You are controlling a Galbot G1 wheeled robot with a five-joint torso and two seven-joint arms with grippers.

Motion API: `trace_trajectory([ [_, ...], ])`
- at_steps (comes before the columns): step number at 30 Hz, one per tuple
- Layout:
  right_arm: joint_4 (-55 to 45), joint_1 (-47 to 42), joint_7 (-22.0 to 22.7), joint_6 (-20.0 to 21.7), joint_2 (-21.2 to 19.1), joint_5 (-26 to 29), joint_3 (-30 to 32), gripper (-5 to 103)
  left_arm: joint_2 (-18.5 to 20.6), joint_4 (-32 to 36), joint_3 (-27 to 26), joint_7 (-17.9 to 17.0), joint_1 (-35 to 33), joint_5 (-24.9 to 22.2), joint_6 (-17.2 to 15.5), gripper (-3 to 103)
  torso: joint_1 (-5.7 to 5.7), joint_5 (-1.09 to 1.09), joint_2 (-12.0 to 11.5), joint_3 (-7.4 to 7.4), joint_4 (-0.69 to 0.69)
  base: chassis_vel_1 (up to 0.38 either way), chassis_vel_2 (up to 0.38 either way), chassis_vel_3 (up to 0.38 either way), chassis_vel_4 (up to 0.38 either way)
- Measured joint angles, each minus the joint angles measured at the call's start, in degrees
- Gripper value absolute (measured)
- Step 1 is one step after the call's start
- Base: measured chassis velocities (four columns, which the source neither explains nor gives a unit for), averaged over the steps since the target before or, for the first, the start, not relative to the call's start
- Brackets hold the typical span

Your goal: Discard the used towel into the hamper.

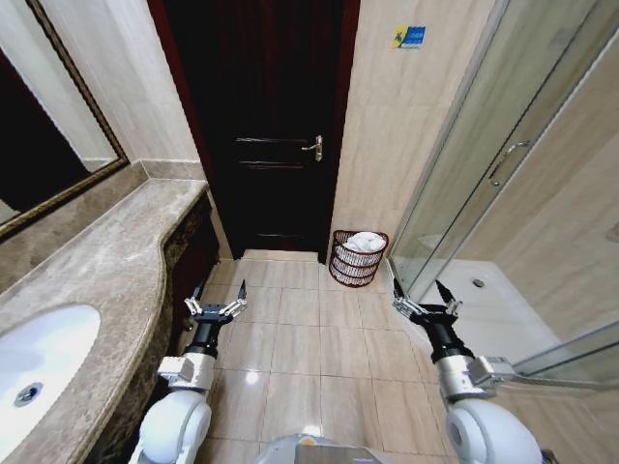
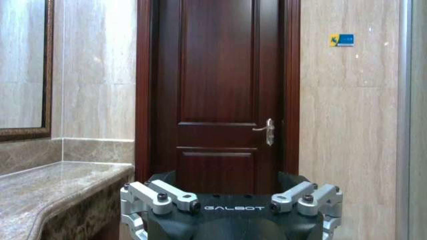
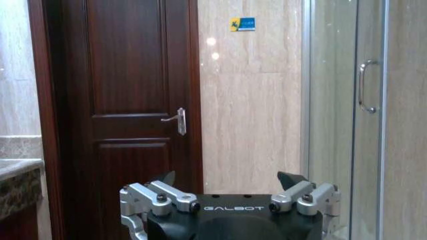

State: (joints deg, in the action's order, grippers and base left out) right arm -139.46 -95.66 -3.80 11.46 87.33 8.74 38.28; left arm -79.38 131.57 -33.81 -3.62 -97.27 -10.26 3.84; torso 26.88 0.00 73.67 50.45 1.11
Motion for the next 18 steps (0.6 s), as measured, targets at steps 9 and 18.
trace_trajectory([
  [9, 0.0, 0.0, 0.0, 0.0, 0.0, 0.0, 0.0, 100, 0.0, 0.0, 0.0, 0.0, 0.0, 0.01, 0.0, 100, 0.0, 0.0, 0.0, 0.0, 0.0, 0.0, 0.0, 0.0, 0.0],
  [18, 0.0, 0.0, 0.0, -0.01, 0.0, 0.0, 0.0, 100, 0.0, 0.0, 0.0, 0.0, 0.0, 0.01, 0.0, 100, 0.0, 0.0, 0.0, 0.0, 0.0, 0.0, 0.0, 0.0, 0.0],
])
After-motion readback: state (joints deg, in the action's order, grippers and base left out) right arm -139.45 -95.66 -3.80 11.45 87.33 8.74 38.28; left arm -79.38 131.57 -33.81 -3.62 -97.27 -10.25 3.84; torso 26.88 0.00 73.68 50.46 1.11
